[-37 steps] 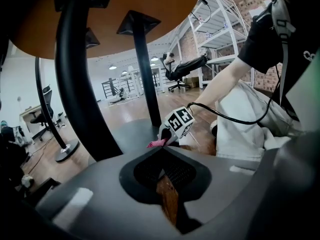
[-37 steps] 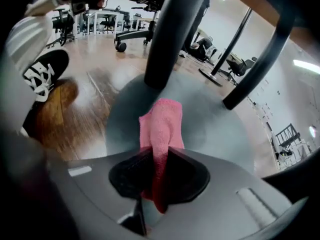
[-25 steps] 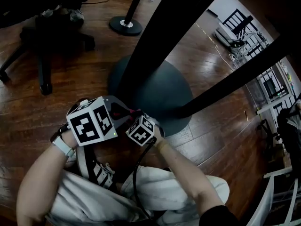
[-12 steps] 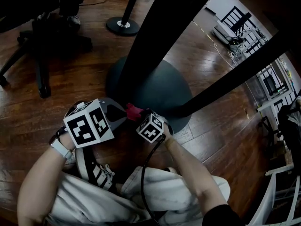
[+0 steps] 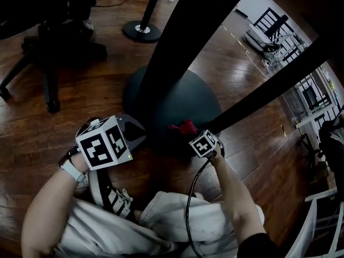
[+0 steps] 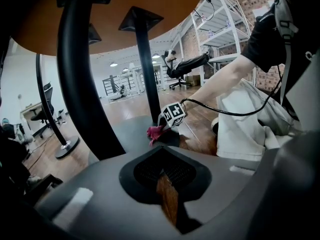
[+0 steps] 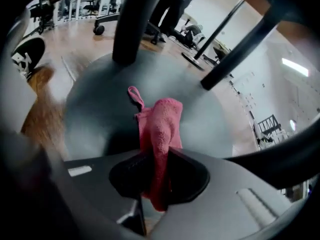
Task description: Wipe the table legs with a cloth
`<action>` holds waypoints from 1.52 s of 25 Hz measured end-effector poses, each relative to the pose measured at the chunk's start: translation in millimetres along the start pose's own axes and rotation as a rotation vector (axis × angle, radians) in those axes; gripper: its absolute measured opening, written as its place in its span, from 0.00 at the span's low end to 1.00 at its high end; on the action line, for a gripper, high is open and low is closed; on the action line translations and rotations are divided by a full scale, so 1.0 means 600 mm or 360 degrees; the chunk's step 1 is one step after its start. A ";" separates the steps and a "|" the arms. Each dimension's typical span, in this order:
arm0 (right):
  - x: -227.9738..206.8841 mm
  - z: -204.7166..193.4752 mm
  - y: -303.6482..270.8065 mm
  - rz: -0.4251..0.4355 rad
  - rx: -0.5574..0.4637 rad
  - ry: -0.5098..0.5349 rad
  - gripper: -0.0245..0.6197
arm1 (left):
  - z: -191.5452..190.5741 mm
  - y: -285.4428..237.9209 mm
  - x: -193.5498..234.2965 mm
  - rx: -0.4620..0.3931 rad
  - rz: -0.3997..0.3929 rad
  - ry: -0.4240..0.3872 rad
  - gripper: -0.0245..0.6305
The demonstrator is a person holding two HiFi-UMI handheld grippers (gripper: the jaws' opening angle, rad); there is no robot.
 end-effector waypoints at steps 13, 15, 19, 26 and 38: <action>-0.079 -0.111 0.039 -0.0350 0.0223 -0.0356 0.11 | -0.009 -0.006 -0.002 0.0027 -0.0018 -0.0014 0.03; -0.067 -0.096 0.034 -0.0316 0.0197 -0.0354 0.11 | -0.008 -0.007 -0.003 0.0030 -0.0024 -0.0014 0.03; -0.023 -0.032 0.011 -0.0204 0.0060 -0.0206 0.11 | -0.009 -0.005 -0.004 0.0040 -0.0027 -0.0016 0.03; 0.104 0.102 -0.019 0.0001 -0.0134 0.0093 0.11 | -0.010 -0.002 0.006 0.0027 -0.0005 -0.0022 0.03; 0.268 0.219 -0.009 0.0275 -0.0350 0.0377 0.11 | -0.011 0.000 0.007 0.0041 0.0000 -0.0019 0.03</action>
Point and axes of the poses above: the fingertips, and each gripper's own axes: y backward along the fingers, x to its left, z out of its top, the point moved 6 cm from there along y, backward along the fingers, and after that the axes turned 15 degrees about -x, right-handed, at the moved point
